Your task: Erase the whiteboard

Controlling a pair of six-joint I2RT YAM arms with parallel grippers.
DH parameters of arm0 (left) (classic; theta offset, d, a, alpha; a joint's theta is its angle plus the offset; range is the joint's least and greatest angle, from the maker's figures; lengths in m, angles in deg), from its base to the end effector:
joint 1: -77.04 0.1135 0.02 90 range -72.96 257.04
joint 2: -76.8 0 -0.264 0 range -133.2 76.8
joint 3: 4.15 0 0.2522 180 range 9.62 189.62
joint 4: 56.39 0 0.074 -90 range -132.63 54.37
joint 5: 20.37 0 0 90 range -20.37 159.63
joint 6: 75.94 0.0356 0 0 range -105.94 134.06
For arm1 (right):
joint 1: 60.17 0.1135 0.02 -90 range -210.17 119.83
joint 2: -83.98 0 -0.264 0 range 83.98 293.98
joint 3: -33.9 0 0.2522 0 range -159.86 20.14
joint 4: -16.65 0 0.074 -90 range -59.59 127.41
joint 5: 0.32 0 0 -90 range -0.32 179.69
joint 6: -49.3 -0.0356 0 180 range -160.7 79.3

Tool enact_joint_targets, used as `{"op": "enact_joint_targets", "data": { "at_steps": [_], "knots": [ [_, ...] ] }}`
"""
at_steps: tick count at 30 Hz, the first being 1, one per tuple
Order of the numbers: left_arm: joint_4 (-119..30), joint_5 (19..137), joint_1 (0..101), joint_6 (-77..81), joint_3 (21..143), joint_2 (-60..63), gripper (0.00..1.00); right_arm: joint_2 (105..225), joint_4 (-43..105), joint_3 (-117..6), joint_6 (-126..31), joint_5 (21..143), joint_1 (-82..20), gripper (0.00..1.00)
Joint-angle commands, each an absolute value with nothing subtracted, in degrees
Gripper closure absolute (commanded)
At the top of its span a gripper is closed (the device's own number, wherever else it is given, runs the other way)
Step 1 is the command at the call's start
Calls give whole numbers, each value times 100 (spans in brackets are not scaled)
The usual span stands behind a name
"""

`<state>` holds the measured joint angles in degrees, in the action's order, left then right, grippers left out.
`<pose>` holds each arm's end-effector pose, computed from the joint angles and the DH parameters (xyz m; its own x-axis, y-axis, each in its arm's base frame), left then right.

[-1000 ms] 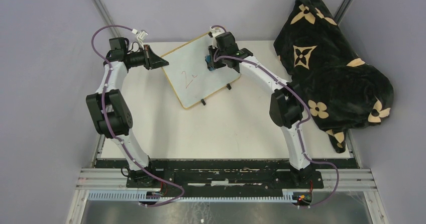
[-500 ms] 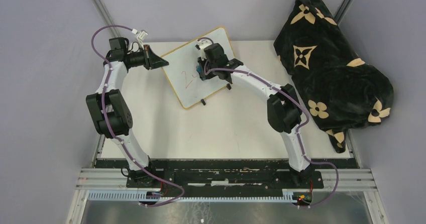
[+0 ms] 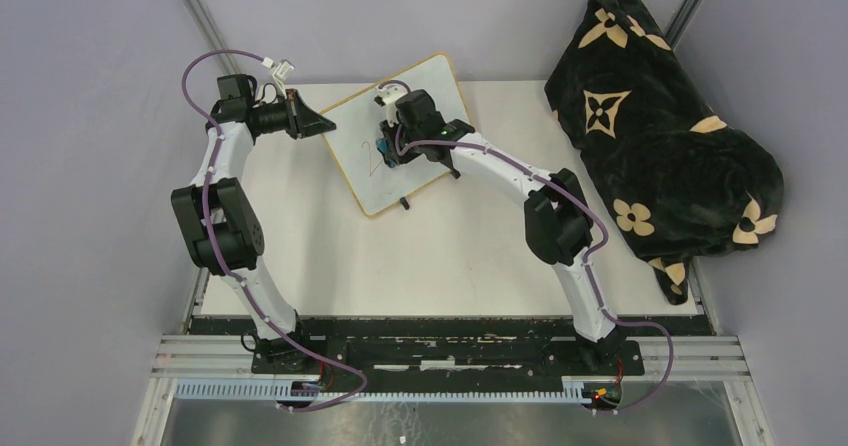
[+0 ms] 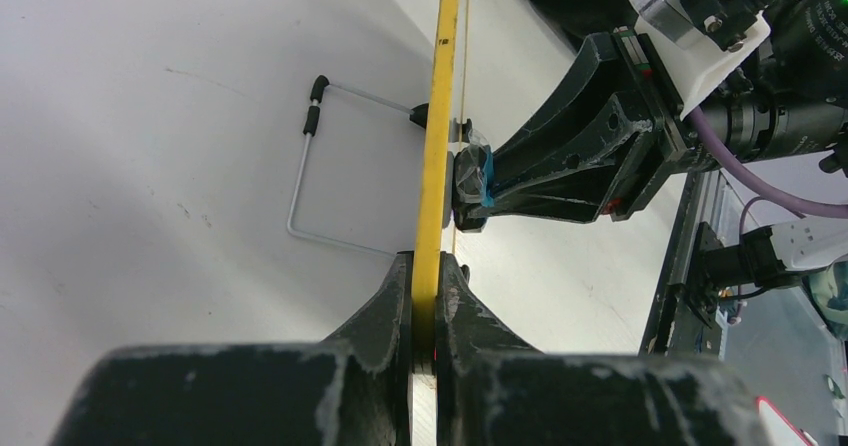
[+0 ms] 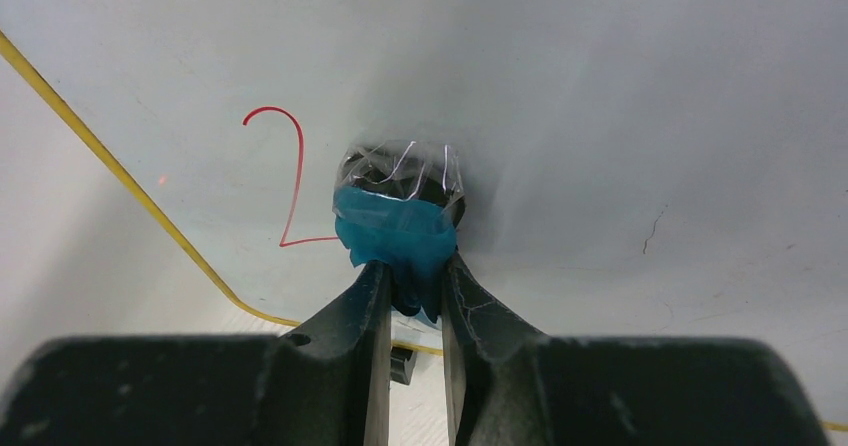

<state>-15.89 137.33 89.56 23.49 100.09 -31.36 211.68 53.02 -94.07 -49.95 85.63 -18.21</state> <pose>0.4136 0.0581 0.2859 -0.5818 -0.0655 -0.8107 0.6672 0.5316 -0.5218 0.3866 0.3510 0.2590 -0.5465 -0.2757 -0.7908 -0.6297 0.7578 0.1710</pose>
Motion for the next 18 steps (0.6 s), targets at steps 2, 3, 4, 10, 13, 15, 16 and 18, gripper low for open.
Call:
{"op": "enact_joint_targets", "data": {
  "at_steps": [2,3,4,10,13,15,16,18],
  "knots": [
    [-1163,12977,8898,2857,10050,-3223,97,21390,5217,-9617,-4953,9298,-1964,100],
    [-1165,12982,8898,2859,10050,-3227,97,21365,5198,-9522,-4975,9382,-2036,100],
    [-1168,12975,8900,2861,10059,-3227,97,21336,5180,-9436,-4987,9545,-2095,100],
    [-1161,12982,8896,2866,10044,-3208,97,20870,5012,-8798,-5063,10146,-2528,100],
    [-1169,12977,8897,2867,10053,-3210,97,20633,4897,-8577,-5039,10247,-2682,100],
    [-1165,12978,8900,2877,10049,-3210,97,20535,4859,-8540,-5018,10156,-2713,100],
    [-1162,12980,8900,2874,10052,-3222,97,20528,4860,-8561,-5000,10062,-2713,99],
    [-1163,12987,8900,2875,10052,-3232,97,20569,4891,-8670,-5076,9847,-2669,99]
  ]
}}
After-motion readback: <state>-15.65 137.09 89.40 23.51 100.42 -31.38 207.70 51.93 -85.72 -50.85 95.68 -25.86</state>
